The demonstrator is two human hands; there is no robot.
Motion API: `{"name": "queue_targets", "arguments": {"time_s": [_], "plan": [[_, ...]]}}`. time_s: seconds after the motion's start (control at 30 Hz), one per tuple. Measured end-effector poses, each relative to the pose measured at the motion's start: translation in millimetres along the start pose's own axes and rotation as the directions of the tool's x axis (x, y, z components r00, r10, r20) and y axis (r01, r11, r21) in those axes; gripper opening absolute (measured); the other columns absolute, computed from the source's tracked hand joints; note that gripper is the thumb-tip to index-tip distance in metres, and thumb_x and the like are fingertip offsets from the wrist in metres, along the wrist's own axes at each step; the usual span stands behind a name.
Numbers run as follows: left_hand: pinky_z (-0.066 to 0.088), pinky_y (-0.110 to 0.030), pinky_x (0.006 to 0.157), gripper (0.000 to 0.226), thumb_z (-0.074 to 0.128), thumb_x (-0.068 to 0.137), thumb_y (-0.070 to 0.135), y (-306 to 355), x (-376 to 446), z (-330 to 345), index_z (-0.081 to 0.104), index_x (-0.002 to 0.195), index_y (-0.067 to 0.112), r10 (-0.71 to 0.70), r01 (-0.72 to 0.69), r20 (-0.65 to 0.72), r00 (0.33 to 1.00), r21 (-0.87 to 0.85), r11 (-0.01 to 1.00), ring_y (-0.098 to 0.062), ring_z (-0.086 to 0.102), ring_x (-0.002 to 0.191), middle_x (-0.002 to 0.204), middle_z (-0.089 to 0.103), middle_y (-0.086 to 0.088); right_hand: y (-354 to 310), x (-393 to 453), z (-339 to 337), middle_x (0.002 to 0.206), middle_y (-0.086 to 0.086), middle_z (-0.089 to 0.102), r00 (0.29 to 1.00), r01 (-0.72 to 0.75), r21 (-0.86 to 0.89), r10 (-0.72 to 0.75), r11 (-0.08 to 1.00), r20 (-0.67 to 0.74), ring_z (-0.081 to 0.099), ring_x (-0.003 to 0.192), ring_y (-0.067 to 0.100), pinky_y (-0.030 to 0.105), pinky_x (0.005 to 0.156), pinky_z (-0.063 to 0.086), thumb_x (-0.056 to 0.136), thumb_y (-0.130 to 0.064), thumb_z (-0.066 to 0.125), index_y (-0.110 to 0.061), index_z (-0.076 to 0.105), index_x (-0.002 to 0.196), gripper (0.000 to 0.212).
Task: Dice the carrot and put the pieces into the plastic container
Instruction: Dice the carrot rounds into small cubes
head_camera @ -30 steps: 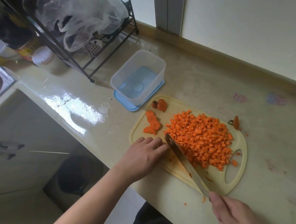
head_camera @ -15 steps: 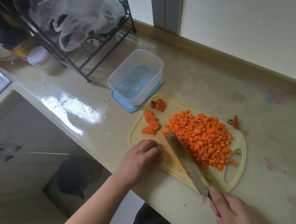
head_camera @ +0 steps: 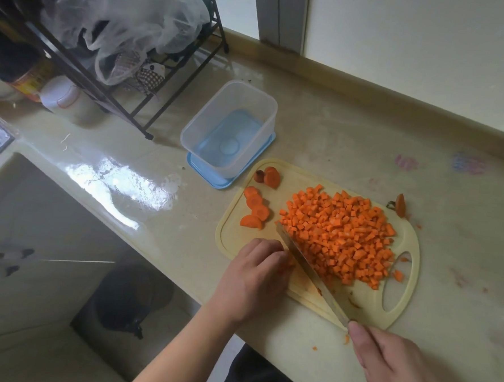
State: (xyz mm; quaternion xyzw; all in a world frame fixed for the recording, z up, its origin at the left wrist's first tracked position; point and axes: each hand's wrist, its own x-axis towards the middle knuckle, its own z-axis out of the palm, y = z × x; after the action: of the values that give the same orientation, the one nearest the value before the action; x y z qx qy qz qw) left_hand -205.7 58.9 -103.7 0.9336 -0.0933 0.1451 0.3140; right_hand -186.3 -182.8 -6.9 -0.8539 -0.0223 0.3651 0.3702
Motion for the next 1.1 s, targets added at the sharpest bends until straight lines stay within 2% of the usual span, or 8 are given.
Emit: {"name": "queue_targets", "arguments": {"time_s": [0.13,0.23,0.33,0.43,0.6,0.73,0.93,1.1], "plan": [[0.054,-0.032,0.082,0.016,0.064,0.098,0.013,-1,0,3,0.075,0.104,0.003,0.032,-0.032,0.010,0.999,-0.015,0.999,-0.025,0.063,0.095,0.107,0.069,-0.010,-2,-7,6,0.057,-0.004,0.062,0.999,0.009,-0.031,-0.011,0.999,-0.043,0.058,0.056,0.005,0.019,0.059,0.043,0.082,-0.064,0.042,-0.009,0.057,0.067,0.059],[0.054,-0.030,0.082,0.015,0.065,0.096,0.011,0,-3,5,0.076,0.104,0.004,0.040,-0.041,-0.018,0.999,-0.010,0.999,-0.023,0.063,0.095,0.107,0.071,-0.009,2,-11,12,0.067,0.001,0.066,0.994,0.005,-0.049,-0.010,0.999,-0.105,0.060,0.066,-0.002,0.017,0.070,0.045,0.056,-0.097,0.013,-0.013,0.063,0.076,0.099],[0.054,-0.030,0.082,0.016,0.067,0.096,0.012,0,-6,7,0.076,0.107,0.004,0.036,-0.036,-0.017,0.999,-0.019,0.999,-0.024,0.064,0.096,0.111,0.071,-0.010,4,-10,17,0.065,0.005,0.064,0.987,0.001,-0.051,-0.009,0.999,-0.162,0.055,0.072,-0.014,0.010,0.073,0.043,0.054,-0.098,0.006,-0.014,0.066,0.080,0.106],[0.055,-0.029,0.082,0.016,0.069,0.095,0.012,0,-6,8,0.077,0.107,0.004,0.028,-0.029,-0.025,0.999,-0.018,0.999,-0.023,0.064,0.097,0.110,0.071,-0.010,5,0,23,0.085,-0.011,0.071,0.981,0.135,-0.095,-0.147,0.986,-0.123,0.055,0.084,-0.017,-0.002,0.070,0.035,0.076,-0.084,0.014,-0.021,0.065,0.087,0.081],[0.055,-0.032,0.081,0.014,0.066,0.098,0.012,2,-9,5,0.076,0.103,0.002,0.059,-0.057,-0.031,0.998,0.045,0.997,-0.026,0.065,0.094,0.103,0.070,-0.012,5,14,16,0.056,-0.011,0.056,0.987,0.131,-0.040,-0.134,0.991,-0.089,0.054,0.056,0.006,0.020,0.055,0.038,0.093,-0.051,0.035,-0.012,0.050,0.059,0.054],[0.056,-0.031,0.081,0.013,0.069,0.095,0.009,3,-10,4,0.076,0.103,0.001,0.048,-0.046,-0.033,0.998,0.059,0.997,-0.025,0.065,0.093,0.103,0.070,-0.012,3,2,8,0.054,-0.011,0.056,0.992,0.108,-0.037,-0.110,0.993,-0.057,0.054,0.055,0.006,0.017,0.054,0.037,0.094,-0.039,0.043,-0.009,0.050,0.060,0.045],[0.053,-0.026,0.082,0.013,0.070,0.092,0.009,5,-9,5,0.075,0.101,0.001,0.023,-0.022,-0.045,0.999,0.024,0.999,-0.022,0.063,0.094,0.105,0.071,-0.011,8,-9,13,0.070,-0.005,0.064,0.989,0.115,-0.074,-0.122,0.991,-0.086,0.058,0.060,0.005,0.020,0.060,0.041,0.067,-0.091,0.012,-0.014,0.053,0.065,0.088],[0.051,-0.022,0.087,0.017,0.063,0.098,0.013,3,-9,4,0.076,0.103,0.002,0.021,-0.021,-0.028,0.999,0.006,1.000,-0.020,0.064,0.097,0.108,0.072,-0.009,8,6,22,0.070,-0.001,0.062,0.989,0.133,-0.072,-0.137,0.989,-0.051,0.058,0.069,0.005,0.020,0.063,0.041,0.076,-0.078,0.012,-0.014,0.054,0.067,0.077]]}}
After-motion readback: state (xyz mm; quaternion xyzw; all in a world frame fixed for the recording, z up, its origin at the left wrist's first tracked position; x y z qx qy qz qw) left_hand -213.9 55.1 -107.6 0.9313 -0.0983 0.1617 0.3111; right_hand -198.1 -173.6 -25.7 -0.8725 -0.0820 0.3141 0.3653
